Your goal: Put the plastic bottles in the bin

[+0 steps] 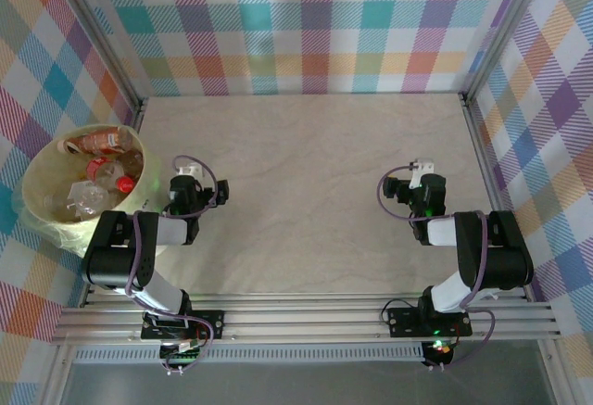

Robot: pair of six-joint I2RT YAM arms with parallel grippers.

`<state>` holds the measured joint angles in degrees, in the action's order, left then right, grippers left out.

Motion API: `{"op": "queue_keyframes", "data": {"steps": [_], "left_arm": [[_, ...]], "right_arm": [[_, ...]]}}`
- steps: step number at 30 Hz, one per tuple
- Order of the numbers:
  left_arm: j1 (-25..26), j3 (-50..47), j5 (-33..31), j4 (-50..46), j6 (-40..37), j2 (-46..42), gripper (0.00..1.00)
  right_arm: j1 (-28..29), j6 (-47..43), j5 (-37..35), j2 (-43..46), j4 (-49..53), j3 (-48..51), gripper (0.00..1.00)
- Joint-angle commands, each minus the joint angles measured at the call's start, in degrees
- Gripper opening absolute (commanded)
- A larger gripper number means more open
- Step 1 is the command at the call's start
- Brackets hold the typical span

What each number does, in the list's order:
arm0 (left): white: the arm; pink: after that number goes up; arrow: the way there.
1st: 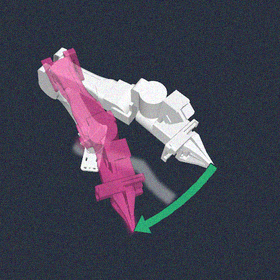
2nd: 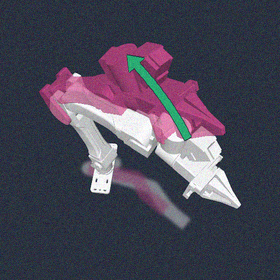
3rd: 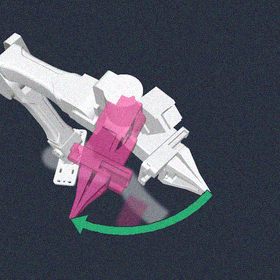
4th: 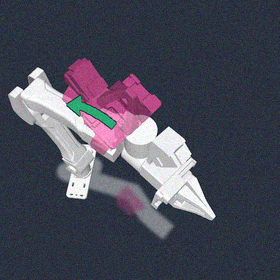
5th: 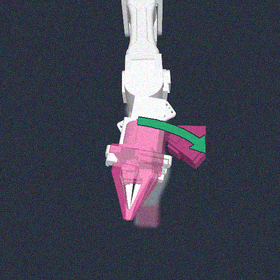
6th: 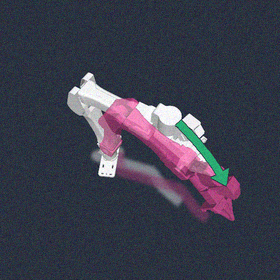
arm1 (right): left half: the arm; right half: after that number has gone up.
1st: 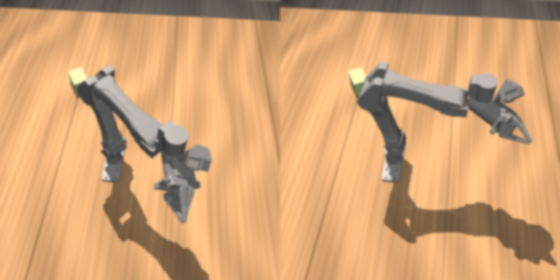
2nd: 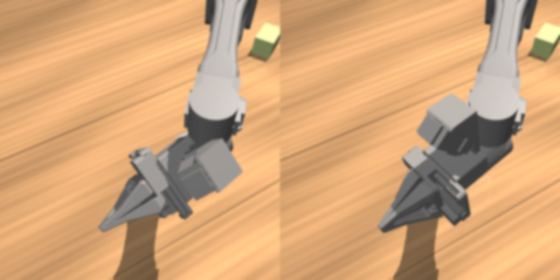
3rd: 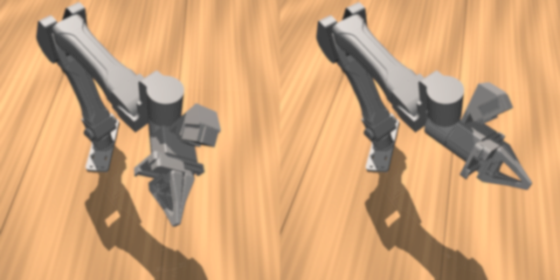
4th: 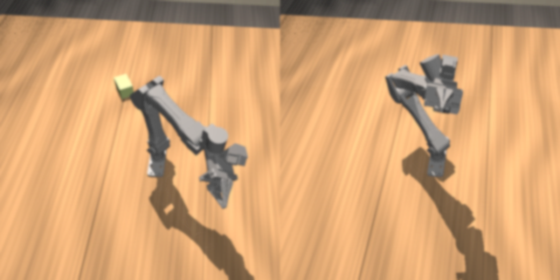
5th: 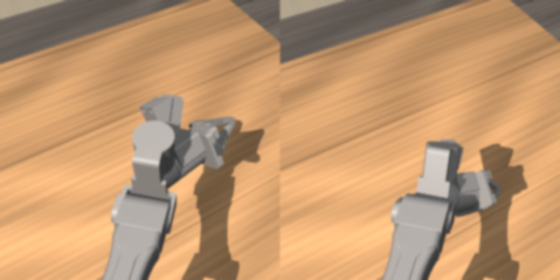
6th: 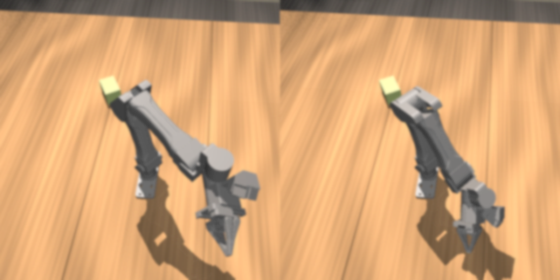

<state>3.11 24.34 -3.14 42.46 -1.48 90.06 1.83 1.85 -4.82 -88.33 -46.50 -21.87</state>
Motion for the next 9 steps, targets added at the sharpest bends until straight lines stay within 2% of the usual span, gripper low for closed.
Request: {"op": "queue_keyframes", "data": {"steps": [1, 9], "left_arm": [[0.7, -0.2, -3.2, 3.9, 0.3, -0.3, 1.00], [0.7, -0.3, -3.2, 4.0, 0.3, -0.3, 1.00]], "right_arm": [[-0.5, -0.7, 1.5, 0.3, -1.5, -1.4, 1.00], [-0.7, -0.7, 1.7, 0.4, -1.9, -1.3, 1.00]]}}
